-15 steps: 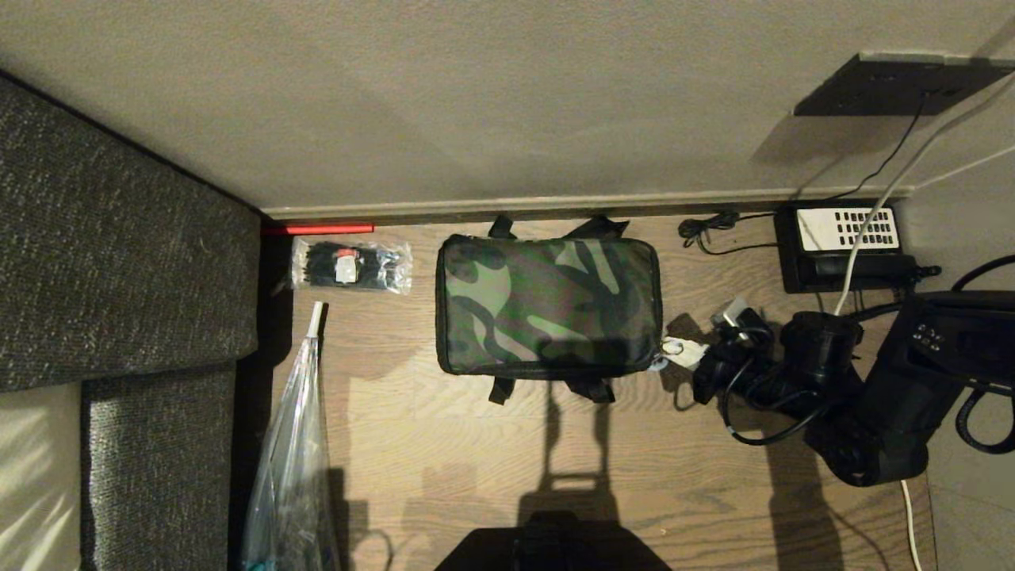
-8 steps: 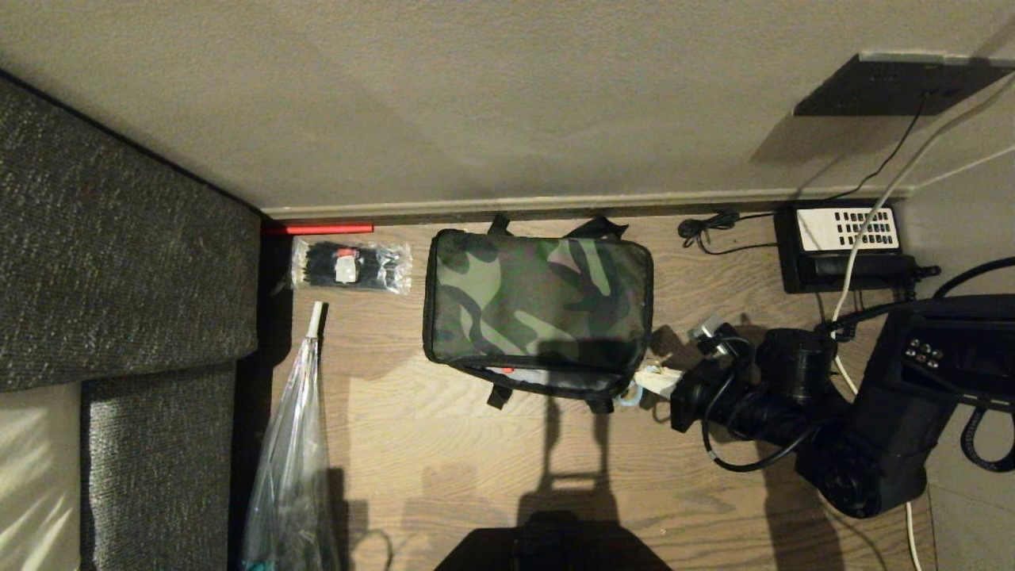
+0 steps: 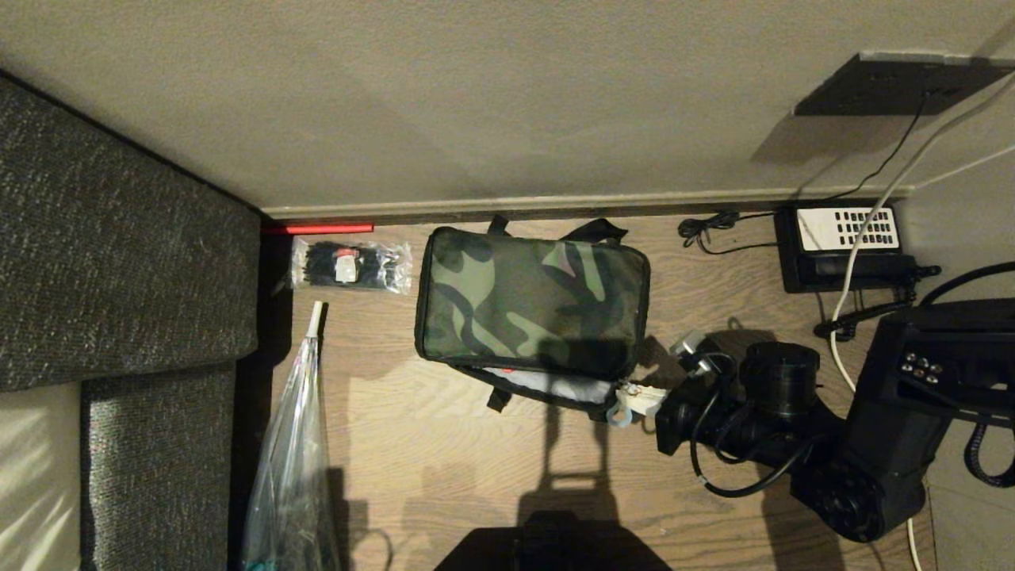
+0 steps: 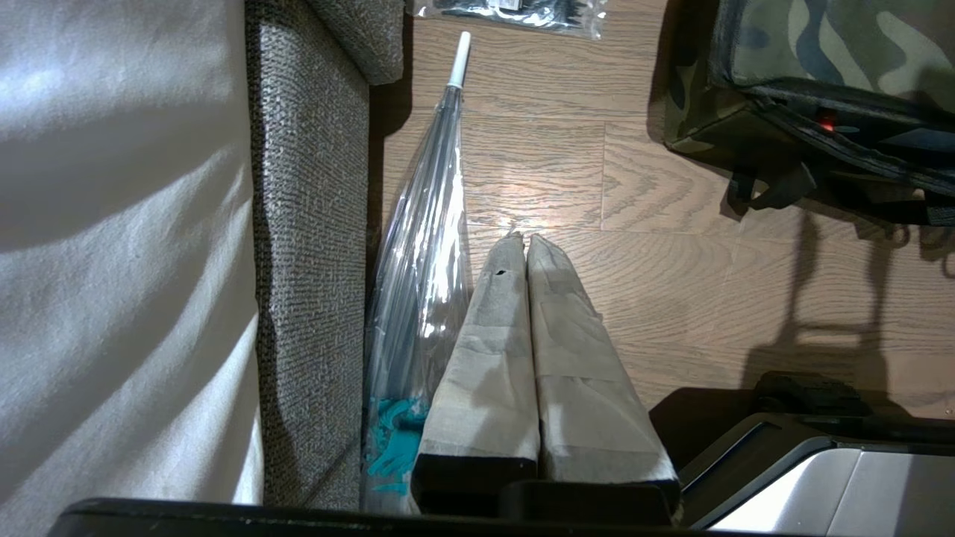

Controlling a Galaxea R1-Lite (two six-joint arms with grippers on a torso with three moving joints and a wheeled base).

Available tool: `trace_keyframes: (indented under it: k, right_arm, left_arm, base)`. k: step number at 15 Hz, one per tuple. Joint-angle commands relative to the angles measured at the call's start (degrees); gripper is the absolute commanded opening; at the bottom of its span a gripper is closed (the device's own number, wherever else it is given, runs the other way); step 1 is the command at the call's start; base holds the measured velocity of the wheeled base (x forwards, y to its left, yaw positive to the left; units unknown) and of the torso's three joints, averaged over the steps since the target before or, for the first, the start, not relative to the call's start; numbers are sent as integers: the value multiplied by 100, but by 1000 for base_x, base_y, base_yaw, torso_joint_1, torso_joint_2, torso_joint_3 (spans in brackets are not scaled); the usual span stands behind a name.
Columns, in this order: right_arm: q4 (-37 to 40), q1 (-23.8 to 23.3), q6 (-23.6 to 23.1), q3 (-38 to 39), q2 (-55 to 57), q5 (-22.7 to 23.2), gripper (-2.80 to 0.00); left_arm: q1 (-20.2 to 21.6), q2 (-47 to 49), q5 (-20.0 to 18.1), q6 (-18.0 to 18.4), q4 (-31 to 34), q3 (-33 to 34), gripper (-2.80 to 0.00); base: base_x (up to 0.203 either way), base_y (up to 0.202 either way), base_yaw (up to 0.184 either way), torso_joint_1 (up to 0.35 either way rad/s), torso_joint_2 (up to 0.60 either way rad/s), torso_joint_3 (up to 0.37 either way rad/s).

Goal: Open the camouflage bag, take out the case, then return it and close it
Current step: Open the top of the storage box

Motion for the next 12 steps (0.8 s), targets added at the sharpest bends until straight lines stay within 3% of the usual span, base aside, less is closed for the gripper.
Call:
trace_keyframes:
  k: [1, 12]
  right_arm:
    - [156, 41, -48, 147, -141, 31, -280]
    - [297, 269, 92, 226, -432, 22, -280]
  left_arm:
    - [2, -11, 0, -3, -1, 18, -280]
    - [2, -11, 0, -3, -1, 18, -280]
  base:
    - [0, 0, 0, 0, 0, 0]
    - [0, 0, 0, 0, 0, 0]
